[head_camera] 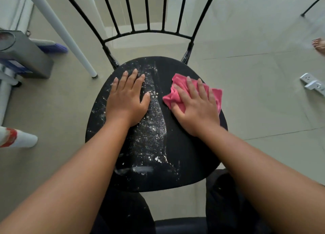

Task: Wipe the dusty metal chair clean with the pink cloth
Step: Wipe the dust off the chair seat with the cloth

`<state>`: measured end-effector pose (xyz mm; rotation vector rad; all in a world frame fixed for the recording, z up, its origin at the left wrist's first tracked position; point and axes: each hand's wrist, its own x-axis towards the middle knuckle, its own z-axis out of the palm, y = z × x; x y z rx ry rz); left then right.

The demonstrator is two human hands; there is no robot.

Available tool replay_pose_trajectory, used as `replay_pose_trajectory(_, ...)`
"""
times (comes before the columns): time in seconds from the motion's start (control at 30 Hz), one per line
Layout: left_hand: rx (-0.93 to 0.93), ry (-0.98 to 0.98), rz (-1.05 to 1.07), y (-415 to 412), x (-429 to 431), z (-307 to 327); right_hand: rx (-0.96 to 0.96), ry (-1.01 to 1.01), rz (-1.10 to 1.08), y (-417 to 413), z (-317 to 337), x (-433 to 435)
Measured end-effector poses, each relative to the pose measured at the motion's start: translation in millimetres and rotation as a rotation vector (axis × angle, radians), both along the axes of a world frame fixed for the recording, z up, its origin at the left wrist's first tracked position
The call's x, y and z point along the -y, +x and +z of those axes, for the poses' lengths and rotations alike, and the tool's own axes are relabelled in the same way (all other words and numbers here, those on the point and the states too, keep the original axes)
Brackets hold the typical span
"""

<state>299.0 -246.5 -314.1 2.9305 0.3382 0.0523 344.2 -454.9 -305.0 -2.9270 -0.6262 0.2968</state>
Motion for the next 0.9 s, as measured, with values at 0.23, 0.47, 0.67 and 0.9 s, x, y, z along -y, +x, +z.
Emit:
replay_pose_trajectory(0.23, -0.003, 0.013, -0.003, 0, 0, -1, 0.011, 0.017, 0.042, 59, -5, -50)
replay_pose_trajectory(0.47, -0.022, 0.005, 0.001, 0, 0, 1, 0.028, 0.059, 0.107, -48, 0, -4)
replay_pose_trajectory(0.67, -0.043, -0.086, -0.003, 1, -1, 7, -0.046, 0.020, 0.080, -72, 3, 9)
replay_pose_trajectory(0.9, 0.087, -0.160, -0.129, -28, 49, 38, 0.044, 0.175, -0.096, -36, 31, 63)
